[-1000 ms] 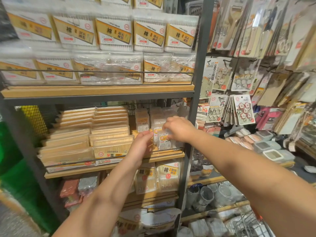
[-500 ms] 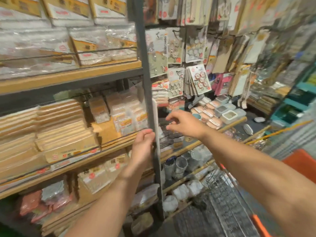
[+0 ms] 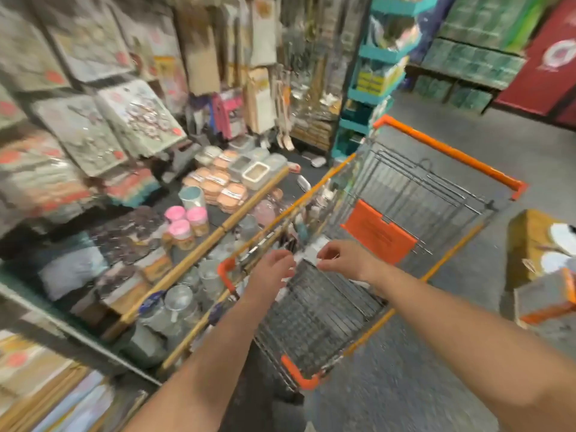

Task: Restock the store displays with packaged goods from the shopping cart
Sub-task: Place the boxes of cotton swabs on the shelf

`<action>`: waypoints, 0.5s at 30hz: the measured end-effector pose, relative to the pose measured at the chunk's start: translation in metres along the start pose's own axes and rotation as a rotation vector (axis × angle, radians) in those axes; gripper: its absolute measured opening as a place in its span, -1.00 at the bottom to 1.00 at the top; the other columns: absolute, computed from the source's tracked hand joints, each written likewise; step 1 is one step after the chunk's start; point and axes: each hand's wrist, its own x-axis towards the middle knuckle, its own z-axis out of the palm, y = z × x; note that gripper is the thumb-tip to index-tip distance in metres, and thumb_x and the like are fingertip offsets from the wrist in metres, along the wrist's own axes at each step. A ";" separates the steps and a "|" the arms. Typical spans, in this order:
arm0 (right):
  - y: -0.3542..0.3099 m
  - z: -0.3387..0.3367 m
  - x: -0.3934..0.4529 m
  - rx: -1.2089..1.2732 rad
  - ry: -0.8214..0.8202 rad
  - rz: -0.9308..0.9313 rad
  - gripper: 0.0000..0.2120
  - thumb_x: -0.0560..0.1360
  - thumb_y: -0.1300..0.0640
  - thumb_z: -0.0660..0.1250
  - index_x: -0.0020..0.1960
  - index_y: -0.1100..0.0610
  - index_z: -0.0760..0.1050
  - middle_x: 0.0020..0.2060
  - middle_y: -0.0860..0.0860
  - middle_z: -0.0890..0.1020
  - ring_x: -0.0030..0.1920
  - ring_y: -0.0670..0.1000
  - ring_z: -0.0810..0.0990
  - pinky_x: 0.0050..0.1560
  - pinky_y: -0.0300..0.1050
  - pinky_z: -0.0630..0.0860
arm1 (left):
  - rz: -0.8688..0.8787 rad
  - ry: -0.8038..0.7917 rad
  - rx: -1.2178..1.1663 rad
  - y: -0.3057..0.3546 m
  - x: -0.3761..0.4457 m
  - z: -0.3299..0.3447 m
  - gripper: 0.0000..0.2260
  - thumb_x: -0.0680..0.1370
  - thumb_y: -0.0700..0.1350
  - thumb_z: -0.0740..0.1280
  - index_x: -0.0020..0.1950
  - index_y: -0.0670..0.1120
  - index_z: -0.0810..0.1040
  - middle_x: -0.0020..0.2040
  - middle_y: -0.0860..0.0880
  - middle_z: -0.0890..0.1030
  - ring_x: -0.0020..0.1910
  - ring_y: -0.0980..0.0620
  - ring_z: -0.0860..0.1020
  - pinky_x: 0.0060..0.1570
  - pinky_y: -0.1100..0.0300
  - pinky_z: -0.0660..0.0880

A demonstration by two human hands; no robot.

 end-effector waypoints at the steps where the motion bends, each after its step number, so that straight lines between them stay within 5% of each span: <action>1: 0.022 -0.008 0.001 0.034 -0.005 0.044 -0.84 0.49 0.10 0.47 -0.04 0.19 0.60 -0.17 0.09 0.64 -0.19 -0.06 0.52 -0.10 -0.12 0.42 | -0.039 -0.036 0.036 -0.006 0.010 0.018 -0.92 0.62 -0.12 0.29 0.10 -0.03 0.53 -0.03 -0.03 0.60 -0.08 0.03 0.58 -0.09 0.13 0.42; 4: 0.068 -0.017 0.009 0.070 -0.030 0.160 -0.82 0.51 0.08 0.46 0.04 0.15 0.58 -0.15 -0.02 0.58 -0.15 -0.07 0.51 -0.16 -0.19 0.39 | -0.127 -0.124 0.130 -0.018 0.035 0.048 -0.94 0.63 -0.07 0.26 0.07 0.02 0.50 0.05 -0.06 0.60 0.02 -0.04 0.58 0.03 0.03 0.46; 7: 0.108 -0.016 0.032 0.152 -0.024 0.254 -0.83 0.50 0.08 0.47 0.03 0.13 0.58 -0.10 0.02 0.60 -0.06 0.03 0.56 -0.02 -0.10 0.44 | -0.193 -0.196 0.213 -0.030 0.074 0.064 -0.92 0.64 -0.07 0.23 -0.05 0.05 0.45 -0.02 -0.10 0.55 -0.09 -0.06 0.50 0.01 0.01 0.46; 11: 0.144 -0.012 0.063 0.243 0.043 0.399 -0.87 0.49 0.11 0.48 -0.02 0.14 0.61 -0.07 0.11 0.62 -0.06 0.14 0.60 -0.04 -0.05 0.47 | -0.309 -0.191 0.214 -0.046 0.136 0.076 -0.88 0.63 -0.10 0.27 0.14 -0.06 0.52 -0.01 -0.07 0.61 -0.11 0.00 0.54 -0.10 0.12 0.47; 15: 0.188 -0.014 0.101 0.314 0.028 0.501 -0.87 0.49 0.16 0.47 -0.19 0.12 0.54 -0.26 0.13 0.51 -0.24 0.08 0.49 -0.23 -0.07 0.37 | -0.394 -0.258 0.219 -0.060 0.184 0.094 -0.93 0.65 -0.03 0.23 0.10 0.02 0.46 0.01 0.04 0.57 0.04 0.05 0.55 0.23 0.02 0.48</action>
